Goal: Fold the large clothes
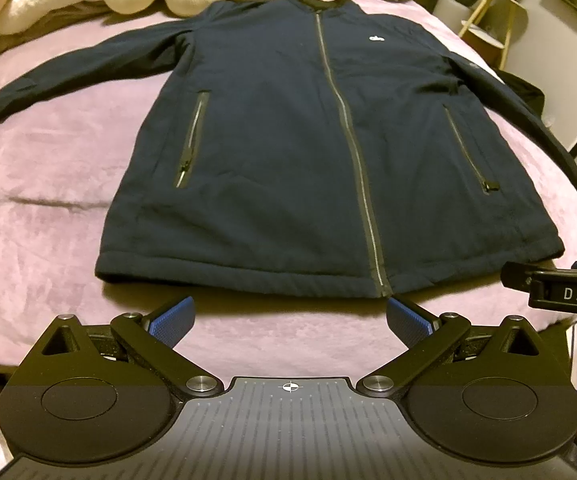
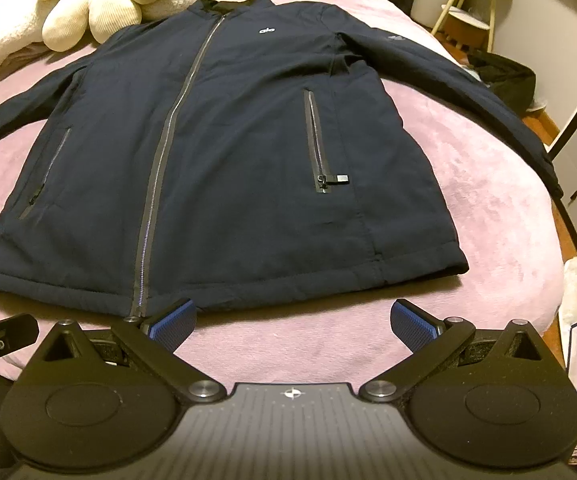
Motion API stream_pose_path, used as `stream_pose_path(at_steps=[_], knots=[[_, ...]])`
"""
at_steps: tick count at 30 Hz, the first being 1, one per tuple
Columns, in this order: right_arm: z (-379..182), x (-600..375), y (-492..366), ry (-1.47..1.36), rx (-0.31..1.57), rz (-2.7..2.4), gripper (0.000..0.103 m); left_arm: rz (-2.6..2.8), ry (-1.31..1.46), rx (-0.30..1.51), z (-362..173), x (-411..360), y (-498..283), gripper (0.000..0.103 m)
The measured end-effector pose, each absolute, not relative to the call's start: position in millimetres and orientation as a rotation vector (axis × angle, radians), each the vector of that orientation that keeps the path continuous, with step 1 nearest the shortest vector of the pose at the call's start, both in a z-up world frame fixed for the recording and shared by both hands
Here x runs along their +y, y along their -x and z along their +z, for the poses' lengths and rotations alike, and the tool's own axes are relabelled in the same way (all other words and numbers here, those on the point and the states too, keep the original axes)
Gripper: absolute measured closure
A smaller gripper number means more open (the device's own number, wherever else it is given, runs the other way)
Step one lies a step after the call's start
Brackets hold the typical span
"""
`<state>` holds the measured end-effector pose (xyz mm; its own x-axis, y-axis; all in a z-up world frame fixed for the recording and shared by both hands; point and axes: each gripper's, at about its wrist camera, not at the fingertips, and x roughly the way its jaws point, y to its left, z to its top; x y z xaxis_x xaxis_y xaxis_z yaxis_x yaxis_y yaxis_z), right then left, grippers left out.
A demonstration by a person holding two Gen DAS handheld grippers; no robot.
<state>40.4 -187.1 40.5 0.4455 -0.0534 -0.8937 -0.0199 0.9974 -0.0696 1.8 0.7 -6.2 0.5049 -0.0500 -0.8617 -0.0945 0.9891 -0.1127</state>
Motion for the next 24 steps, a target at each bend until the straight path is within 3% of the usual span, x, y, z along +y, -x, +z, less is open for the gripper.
stream_pose_path(at_steps=[18, 24], knots=[[30, -199, -50, -0.002, 1.122, 0.022, 0.0, 0.002, 0.209, 1.063, -13, 6, -19, 0.0], [25, -240, -68, -0.262, 1.021, 0.132, 0.0, 0.016, 0.208, 0.969, -7, 15, -43, 0.0]])
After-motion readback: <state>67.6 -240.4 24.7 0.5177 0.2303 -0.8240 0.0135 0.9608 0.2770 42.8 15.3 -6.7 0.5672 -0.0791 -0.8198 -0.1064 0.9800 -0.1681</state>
